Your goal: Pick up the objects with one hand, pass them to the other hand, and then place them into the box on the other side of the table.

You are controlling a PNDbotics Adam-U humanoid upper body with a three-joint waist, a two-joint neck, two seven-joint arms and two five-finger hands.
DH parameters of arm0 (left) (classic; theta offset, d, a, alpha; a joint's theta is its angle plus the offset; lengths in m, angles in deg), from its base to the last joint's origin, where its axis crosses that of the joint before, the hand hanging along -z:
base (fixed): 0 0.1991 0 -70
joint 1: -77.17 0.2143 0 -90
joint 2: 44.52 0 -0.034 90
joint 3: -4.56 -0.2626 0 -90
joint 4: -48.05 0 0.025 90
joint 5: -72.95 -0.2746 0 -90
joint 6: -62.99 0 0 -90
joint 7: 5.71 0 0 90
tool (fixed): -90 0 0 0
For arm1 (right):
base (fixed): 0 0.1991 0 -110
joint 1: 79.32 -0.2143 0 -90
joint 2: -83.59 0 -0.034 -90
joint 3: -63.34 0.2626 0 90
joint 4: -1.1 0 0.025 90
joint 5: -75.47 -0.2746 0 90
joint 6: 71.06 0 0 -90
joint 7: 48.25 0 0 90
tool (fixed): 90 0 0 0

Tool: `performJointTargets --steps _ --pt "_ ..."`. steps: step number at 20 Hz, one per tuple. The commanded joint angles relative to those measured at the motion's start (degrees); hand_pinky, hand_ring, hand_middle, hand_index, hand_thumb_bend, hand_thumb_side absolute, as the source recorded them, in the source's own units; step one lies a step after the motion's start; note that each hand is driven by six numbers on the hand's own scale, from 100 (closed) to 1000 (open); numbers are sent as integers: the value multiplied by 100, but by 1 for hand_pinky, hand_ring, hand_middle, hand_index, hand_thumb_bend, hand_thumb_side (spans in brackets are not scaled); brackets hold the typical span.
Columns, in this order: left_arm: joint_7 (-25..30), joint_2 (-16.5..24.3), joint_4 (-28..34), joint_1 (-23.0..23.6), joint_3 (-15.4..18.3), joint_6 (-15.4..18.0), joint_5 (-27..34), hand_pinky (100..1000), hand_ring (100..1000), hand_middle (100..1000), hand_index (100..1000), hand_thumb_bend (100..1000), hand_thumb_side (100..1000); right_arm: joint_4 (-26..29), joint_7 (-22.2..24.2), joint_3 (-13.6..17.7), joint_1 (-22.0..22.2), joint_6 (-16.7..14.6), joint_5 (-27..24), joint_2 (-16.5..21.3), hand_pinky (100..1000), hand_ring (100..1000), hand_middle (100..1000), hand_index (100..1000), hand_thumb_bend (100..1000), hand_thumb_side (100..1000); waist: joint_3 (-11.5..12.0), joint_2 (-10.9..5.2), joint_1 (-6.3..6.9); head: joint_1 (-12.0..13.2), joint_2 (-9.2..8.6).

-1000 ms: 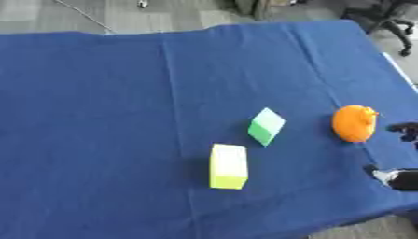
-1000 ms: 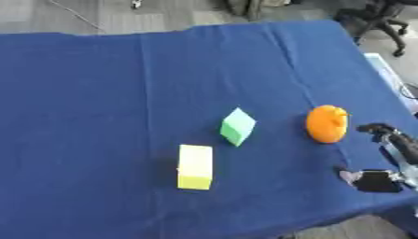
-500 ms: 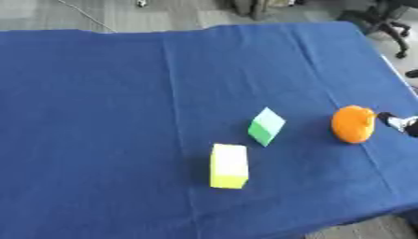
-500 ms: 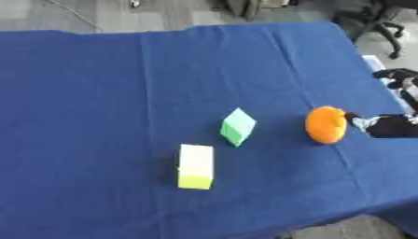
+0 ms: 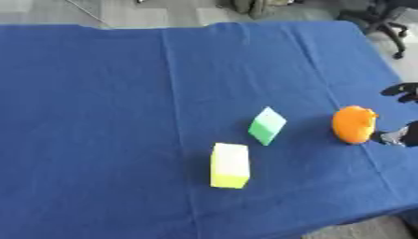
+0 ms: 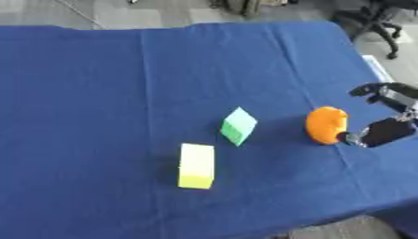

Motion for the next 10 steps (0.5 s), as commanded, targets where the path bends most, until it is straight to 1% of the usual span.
performJointTargets --steps 1,2,5,8,9,10 --pt "35 151 107 -98 15 0 -25 973 1000 731 907 100 757 53 21 61 -85 141 29 227 994 927 929 913 486 181 15 -64 21 -67 -75" --pt "39 147 116 -104 14 1 -24 973 1000 730 906 100 757 53 -30 46 -103 198 59 216 990 924 927 909 497 165 31 -52 27 -95 -75" --pt "43 143 151 -108 18 6 -26 974 1000 730 906 100 757 53 -283 11 -142 351 112 160 977 917 925 907 492 164 76 -10 45 -145 -94" --pt "47 135 179 -116 17 5 -33 975 1000 730 905 100 759 53 -508 -29 -139 514 149 104 989 924 927 911 504 154 119 40 57 -178 -134" --pt "49 130 184 -122 16 2 -36 975 1000 730 905 100 758 53 -542 -50 -132 557 171 81 990 925 927 912 497 122 132 56 59 -183 -149" --pt "51 122 190 -130 14 -1 -36 975 1000 730 905 100 760 53 -557 -71 -121 605 194 51 992 926 927 912 512 154 149 74 63 -191 -164"
